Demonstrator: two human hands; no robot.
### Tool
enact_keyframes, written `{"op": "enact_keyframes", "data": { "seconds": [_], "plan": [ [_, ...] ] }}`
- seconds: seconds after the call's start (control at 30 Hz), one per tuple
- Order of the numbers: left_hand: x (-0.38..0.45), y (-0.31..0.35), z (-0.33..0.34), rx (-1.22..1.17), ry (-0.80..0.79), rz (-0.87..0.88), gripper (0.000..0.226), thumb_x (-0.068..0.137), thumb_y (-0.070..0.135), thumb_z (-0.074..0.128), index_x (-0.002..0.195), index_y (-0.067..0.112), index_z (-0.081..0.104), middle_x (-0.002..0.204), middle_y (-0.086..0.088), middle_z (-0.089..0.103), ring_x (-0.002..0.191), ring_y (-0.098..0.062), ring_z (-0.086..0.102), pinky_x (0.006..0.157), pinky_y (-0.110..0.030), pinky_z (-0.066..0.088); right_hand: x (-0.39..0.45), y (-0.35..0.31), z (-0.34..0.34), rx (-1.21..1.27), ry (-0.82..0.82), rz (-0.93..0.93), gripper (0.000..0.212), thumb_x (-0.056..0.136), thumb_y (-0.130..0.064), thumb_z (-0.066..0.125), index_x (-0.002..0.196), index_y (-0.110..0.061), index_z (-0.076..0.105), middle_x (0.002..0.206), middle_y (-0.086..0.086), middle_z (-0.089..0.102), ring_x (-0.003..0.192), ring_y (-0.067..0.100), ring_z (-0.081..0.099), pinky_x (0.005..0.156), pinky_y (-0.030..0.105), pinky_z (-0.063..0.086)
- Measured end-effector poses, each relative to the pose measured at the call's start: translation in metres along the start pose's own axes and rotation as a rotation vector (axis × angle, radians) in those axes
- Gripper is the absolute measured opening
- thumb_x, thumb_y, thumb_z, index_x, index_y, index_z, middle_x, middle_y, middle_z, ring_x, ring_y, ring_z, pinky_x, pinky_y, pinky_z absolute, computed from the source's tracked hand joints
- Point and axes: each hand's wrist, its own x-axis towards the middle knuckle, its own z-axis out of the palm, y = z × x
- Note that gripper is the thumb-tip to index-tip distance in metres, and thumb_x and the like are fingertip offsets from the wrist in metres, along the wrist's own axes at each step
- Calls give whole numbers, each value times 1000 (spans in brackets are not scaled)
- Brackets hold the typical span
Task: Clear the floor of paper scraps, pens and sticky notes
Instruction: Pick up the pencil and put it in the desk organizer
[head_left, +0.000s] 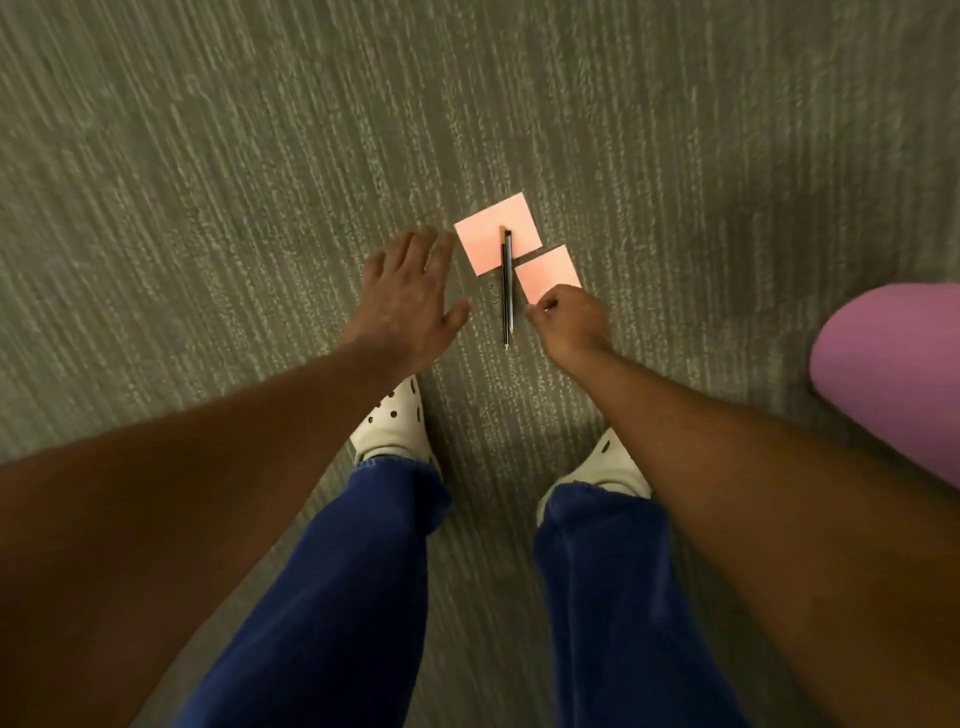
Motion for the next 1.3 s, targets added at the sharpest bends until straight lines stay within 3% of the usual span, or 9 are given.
{"op": "enact_keyframes", "data": {
  "seconds": [0.27,0.47,0.57,0.63,0.77,0.9,1.07,1.2,1.3],
  "plan": [
    [14,13,43,-408,-72,-229,24,98,20,57,117,12,70,116,-13,69,105,-32,67,87,-39,55,43,-18,50,-24,85,90,32,81,-42,84,100,-17,77,104,7,79,100,30,74,81,32,56],
    [29,37,47,-655,-133,-449,29,101,27,59,122,13,74,120,-13,75,111,-31,68,92,-35,53,34,-8,35,164,5,90,11,83,-28,81,83,-17,78,84,1,76,86,22,74,73,26,52],
    [41,51,47,-945,-157,-456,35,106,30,57,123,5,74,119,-20,75,111,-34,70,99,-49,55,19,-1,18,331,-77,57,19,86,-30,80,72,-18,76,68,0,69,64,16,62,65,28,44],
    [45,62,46,-1189,-170,-455,33,106,25,59,111,-4,74,105,-32,74,92,-35,72,88,-56,60,7,4,5,433,-124,19,26,91,-27,75,69,-13,75,66,6,68,61,18,58,63,33,43],
    [38,81,31,-1266,-143,-376,28,102,22,67,98,-3,77,77,-24,71,65,-25,62,61,-31,51,-18,8,-24,574,-157,-8,16,95,-14,69,94,-1,77,81,13,73,63,11,62,55,23,47],
    [16,103,-20,-1386,-73,-400,23,101,17,67,105,-4,78,84,-15,76,70,-19,70,63,-30,59,-60,-5,-64,746,-154,-6,13,98,-12,69,107,-5,75,102,17,78,81,17,72,67,29,59],
    [-21,133,-126,-1383,-27,-366,22,100,18,70,97,-2,78,82,-18,74,76,-25,69,78,-47,62,-139,-40,-148,930,-160,-59,4,92,-8,76,95,-11,74,88,9,80,79,19,77,72,29,65],
    [-54,174,-228,-1339,-7,-307,18,97,21,73,97,4,78,80,-10,68,75,-20,65,71,-38,59,-213,-61,-234,950,-98,-97,10,88,-3,79,91,-9,72,91,20,77,81,31,77,73,39,66],
    [-83,218,-302,-1318,-15,-228,14,97,21,74,98,8,78,82,-11,67,76,-22,66,63,-31,60,-275,-60,-300,1002,-52,-121,20,87,4,78,100,-6,65,80,9,75,74,26,75,66,37,66]
  ]
}}
